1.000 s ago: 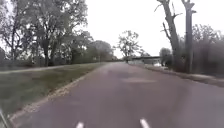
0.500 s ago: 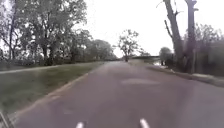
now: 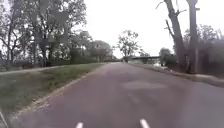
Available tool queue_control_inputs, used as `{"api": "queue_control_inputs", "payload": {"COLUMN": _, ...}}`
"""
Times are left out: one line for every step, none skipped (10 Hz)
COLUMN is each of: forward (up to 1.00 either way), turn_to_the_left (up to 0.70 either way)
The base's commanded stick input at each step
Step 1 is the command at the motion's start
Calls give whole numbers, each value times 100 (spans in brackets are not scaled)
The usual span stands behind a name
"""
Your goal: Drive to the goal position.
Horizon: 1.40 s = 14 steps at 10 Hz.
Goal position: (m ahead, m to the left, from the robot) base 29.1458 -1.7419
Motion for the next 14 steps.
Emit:
{"api": "queue_control_inputs", "payload": {"forward": 70, "turn_to_the_left": 0}}
{"api": "queue_control_inputs", "payload": {"forward": 70, "turn_to_the_left": 0}}
{"api": "queue_control_inputs", "payload": {"forward": 70, "turn_to_the_left": 0}}
{"api": "queue_control_inputs", "payload": {"forward": 70, "turn_to_the_left": 0}}
{"api": "queue_control_inputs", "payload": {"forward": 70, "turn_to_the_left": 0}}
{"api": "queue_control_inputs", "payload": {"forward": 70, "turn_to_the_left": 0}}
{"api": "queue_control_inputs", "payload": {"forward": 70, "turn_to_the_left": 0}}
{"api": "queue_control_inputs", "payload": {"forward": 70, "turn_to_the_left": 0}}
{"api": "queue_control_inputs", "payload": {"forward": 70, "turn_to_the_left": 0}}
{"api": "queue_control_inputs", "payload": {"forward": 70, "turn_to_the_left": 0}}
{"api": "queue_control_inputs", "payload": {"forward": 70, "turn_to_the_left": 0}}
{"api": "queue_control_inputs", "payload": {"forward": 70, "turn_to_the_left": 0}}
{"api": "queue_control_inputs", "payload": {"forward": 70, "turn_to_the_left": 0}}
{"api": "queue_control_inputs", "payload": {"forward": 70, "turn_to_the_left": 0}}
